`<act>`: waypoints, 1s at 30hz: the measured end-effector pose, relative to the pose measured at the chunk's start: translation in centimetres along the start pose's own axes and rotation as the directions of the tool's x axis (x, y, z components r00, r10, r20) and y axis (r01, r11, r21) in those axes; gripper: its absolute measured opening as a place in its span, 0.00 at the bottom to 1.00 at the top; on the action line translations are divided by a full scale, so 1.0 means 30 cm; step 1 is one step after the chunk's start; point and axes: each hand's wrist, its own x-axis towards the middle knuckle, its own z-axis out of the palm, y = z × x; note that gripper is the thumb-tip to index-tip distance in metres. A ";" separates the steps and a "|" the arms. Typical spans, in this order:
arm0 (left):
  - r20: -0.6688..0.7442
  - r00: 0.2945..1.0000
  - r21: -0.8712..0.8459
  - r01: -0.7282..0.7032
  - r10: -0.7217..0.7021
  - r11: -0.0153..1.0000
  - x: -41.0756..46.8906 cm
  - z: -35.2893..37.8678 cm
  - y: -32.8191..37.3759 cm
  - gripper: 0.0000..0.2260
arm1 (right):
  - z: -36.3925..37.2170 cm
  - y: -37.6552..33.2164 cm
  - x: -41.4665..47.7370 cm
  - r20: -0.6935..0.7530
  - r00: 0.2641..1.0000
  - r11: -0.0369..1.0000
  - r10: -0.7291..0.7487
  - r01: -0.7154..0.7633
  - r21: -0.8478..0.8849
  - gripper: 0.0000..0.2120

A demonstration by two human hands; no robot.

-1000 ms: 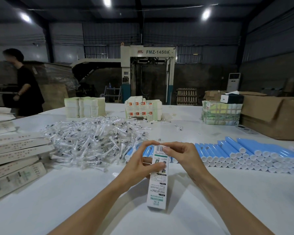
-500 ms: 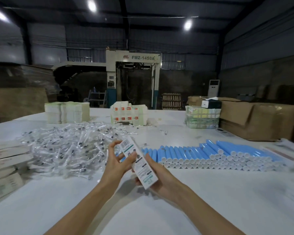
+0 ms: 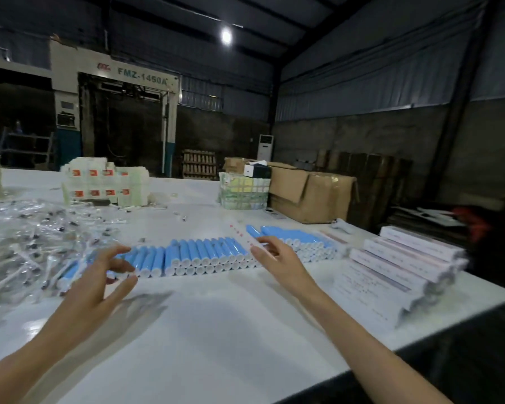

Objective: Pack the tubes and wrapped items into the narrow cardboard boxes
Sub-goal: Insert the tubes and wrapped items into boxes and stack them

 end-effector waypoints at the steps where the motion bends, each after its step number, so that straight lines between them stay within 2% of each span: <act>1: 0.003 1.000 0.040 -0.030 0.030 0.999 0.001 0.006 -0.003 0.21 | -0.101 0.017 0.007 -0.082 0.996 0.995 -0.023 0.014 -0.102 0.13; 3: 0.001 0.996 0.114 -0.089 0.090 0.989 0.007 0.016 -0.016 0.18 | -0.300 0.044 0.019 -0.208 0.976 0.935 -0.066 -0.012 -0.353 0.12; 4: -0.001 0.992 0.147 -0.121 0.123 0.982 0.009 0.016 -0.027 0.15 | -0.395 0.059 0.027 -0.259 0.962 0.879 -0.084 -0.051 -0.475 0.13; 6: 0.006 0.986 0.185 -0.167 0.169 0.968 0.012 0.014 -0.045 0.18 | -0.575 0.096 0.033 -0.342 0.933 0.738 -0.112 -0.152 -0.657 0.16; 10: 0.055 0.988 0.207 -0.153 0.144 0.966 0.015 0.009 -0.069 0.14 | -0.838 0.155 0.009 -0.401 0.913 0.478 -0.081 -0.318 -0.819 0.20; 14: 0.067 0.988 0.228 -0.149 0.137 0.962 0.025 0.008 -0.115 0.18 | -0.960 0.191 -0.031 -0.420 0.908 0.341 -0.008 -0.392 -0.855 0.20; 23: 0.152 0.983 0.249 -0.137 0.101 0.959 0.045 -0.011 -0.205 0.17 | -0.997 0.207 -0.102 -0.391 0.918 0.179 0.067 -0.396 -0.900 0.20; 25: 0.164 0.983 0.244 -0.122 0.083 0.962 0.040 -0.015 -0.200 0.18 | -0.985 0.204 -0.100 -0.384 0.923 0.153 0.019 -0.383 -0.911 0.19; 27: 0.157 0.985 0.250 -0.105 0.067 0.963 0.035 -0.009 -0.174 0.19 | -0.937 0.191 -0.078 -0.371 0.923 0.182 -0.100 -0.350 -0.919 0.17; 30: 0.130 0.990 0.242 -0.092 0.062 0.966 0.013 0.001 -0.111 0.18 | -0.763 0.130 0.001 -0.315 0.925 0.321 -0.214 -0.238 -0.917 0.12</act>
